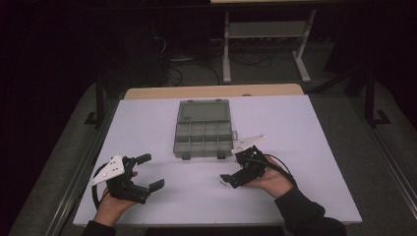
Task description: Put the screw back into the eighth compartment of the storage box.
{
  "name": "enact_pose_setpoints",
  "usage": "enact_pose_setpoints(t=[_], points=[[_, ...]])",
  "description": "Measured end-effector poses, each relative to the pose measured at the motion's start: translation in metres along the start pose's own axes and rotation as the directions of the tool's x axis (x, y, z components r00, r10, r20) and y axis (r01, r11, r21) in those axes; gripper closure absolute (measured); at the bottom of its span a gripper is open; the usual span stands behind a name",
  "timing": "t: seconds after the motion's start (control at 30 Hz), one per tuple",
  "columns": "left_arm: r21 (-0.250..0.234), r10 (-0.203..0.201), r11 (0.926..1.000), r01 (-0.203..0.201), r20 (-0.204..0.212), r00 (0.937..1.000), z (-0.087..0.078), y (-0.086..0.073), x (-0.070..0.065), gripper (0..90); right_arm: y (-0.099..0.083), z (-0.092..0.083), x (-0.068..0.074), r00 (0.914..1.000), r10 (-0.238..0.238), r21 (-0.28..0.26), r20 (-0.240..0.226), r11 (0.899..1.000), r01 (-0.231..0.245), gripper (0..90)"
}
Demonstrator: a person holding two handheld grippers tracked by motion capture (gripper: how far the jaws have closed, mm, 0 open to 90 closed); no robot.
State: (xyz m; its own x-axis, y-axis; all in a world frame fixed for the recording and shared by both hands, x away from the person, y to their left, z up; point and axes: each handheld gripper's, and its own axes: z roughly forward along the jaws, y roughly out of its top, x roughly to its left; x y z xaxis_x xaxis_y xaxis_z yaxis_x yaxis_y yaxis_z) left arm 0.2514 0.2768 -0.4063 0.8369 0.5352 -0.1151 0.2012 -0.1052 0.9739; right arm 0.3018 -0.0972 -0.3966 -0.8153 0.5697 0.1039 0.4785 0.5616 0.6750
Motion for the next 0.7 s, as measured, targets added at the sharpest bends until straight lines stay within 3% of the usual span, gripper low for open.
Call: enact_pose_setpoints(t=[0.1,0.27,0.3,0.33,0.63,0.7], points=[[0.001,0.000,1.0000,0.000,-0.001,1.0000,0.000,0.000,0.000,0.0,-0.002,0.002,0.002,1.0000,-0.004,0.000,-0.008,1.000,0.004,15.8],[0.002,0.002,1.0000,-0.002,0.000,1.0000,0.000,0.000,0.000,0.0,-0.007,0.006,0.006,0.9992,-0.029,-0.006,-0.028,1.000,0.029,34.4],[0.002,0.002,1.0000,-0.002,0.000,1.0000,0.000,0.000,0.000,0.0,-0.007,0.006,0.006,0.9992,-0.029,-0.006,-0.028,1.000,0.029,34.4],[0.001,0.000,1.0000,0.000,-0.001,1.0000,0.000,0.000,0.000,0.0,-0.007,0.008,0.008,0.9990,-0.023,0.005,-0.038,1.000,0.024,39.8],[0.002,0.001,1.0000,-0.001,0.001,1.0000,0.001,0.000,-0.001,0.0,-0.011,0.017,0.012,0.9965,-0.051,0.049,-0.067,0.997,0.055,59.0],[0.002,0.001,1.0000,-0.001,0.001,1.0000,0.001,0.000,-0.001,0.0,-0.012,0.020,0.012,0.9947,-0.081,0.065,-0.064,0.994,0.085,62.6]])
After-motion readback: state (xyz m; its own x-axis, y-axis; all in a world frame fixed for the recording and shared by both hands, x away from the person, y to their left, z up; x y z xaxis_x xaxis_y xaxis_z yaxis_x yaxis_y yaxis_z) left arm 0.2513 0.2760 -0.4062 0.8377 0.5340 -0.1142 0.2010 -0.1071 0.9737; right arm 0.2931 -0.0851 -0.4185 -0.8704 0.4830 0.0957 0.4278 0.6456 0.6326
